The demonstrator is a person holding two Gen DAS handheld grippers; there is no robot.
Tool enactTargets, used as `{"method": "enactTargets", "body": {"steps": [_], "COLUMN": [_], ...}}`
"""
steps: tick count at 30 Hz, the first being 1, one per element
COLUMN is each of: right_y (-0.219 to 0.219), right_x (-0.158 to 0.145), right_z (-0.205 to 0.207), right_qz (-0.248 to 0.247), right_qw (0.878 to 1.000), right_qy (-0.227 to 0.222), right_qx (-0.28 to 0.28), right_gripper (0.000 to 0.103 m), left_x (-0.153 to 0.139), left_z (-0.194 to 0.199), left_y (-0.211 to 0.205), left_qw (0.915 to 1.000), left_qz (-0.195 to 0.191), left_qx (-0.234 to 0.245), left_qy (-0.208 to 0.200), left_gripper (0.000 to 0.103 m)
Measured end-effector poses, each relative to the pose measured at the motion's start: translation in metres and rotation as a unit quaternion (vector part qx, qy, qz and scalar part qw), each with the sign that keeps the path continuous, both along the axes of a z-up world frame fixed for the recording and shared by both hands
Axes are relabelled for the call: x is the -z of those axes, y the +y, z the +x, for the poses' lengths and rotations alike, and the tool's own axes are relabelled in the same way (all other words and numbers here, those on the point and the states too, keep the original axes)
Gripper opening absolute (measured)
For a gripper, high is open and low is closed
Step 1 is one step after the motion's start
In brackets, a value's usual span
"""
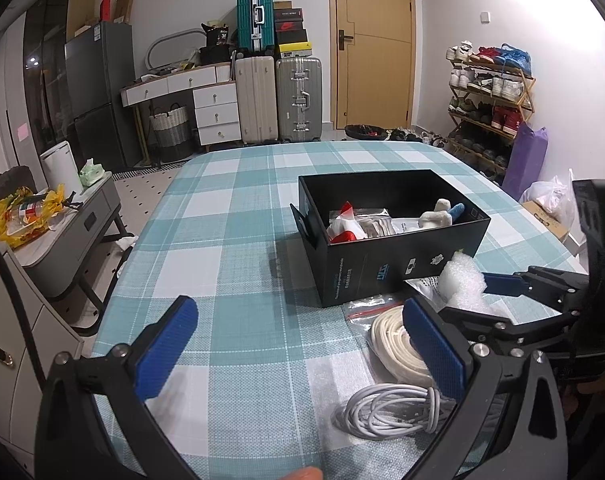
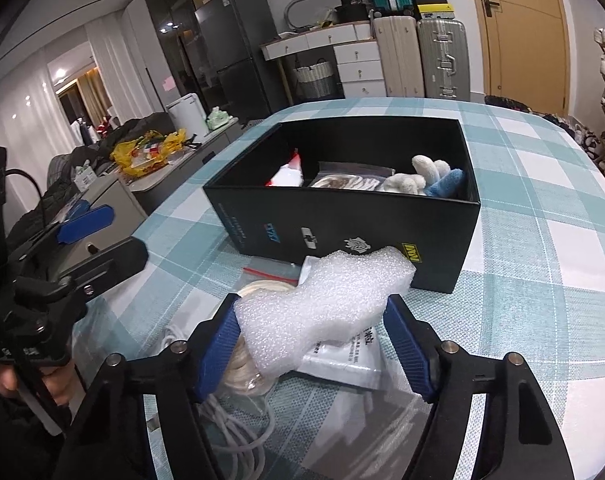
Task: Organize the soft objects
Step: 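Move the right gripper to the white foam piece and grasp it, then grasp the coiled white cable with the left gripper while the right holds the foam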
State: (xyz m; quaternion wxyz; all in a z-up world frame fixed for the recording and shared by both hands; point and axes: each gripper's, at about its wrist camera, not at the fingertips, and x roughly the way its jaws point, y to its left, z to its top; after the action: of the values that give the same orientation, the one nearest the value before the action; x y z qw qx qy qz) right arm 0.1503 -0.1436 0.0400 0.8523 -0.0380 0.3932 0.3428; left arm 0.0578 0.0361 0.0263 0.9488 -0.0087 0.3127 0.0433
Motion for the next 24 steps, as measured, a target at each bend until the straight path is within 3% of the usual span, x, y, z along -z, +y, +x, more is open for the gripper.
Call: {"method": "enactTargets", "body": {"steps": [6,13,20,24], "right_y": [-0.008,-0.021,-0.021,-0.021], "right_x": [-0.018,-0.036,-0.041,-0.041], "right_z": [-0.012,-0.022,-0.025,-0.027], "right_qz": [0.01,0.045,0.049,0.049], "right_qw": [0.999,0.996,0.996,0.995], "right_qy": [-0.035,-0.071,-0.078,-0.079], "right_qx": [-0.01,-0.016,-0.021,-0.024], "right_gripper": [0.073,0.073,0.073,0.073], "left_x": [0.003,0.011,0.02,0.025], "left_z": [0.0,-0.003,-0.003,-0.002], "left_y": [-0.003,-0.023,-0.023,-0.026], "left_qw": [0.9999,0.9937,0.9847,0.9823], "left_qz": [0.001,0.028,-0.007,-0.003], "left_qx": [0.014,0.094,0.14,0.143], "left_qy": [0.008,0.054,0.104,0.121], "left_gripper": [0.103,0.103,0.103,0.103]}}
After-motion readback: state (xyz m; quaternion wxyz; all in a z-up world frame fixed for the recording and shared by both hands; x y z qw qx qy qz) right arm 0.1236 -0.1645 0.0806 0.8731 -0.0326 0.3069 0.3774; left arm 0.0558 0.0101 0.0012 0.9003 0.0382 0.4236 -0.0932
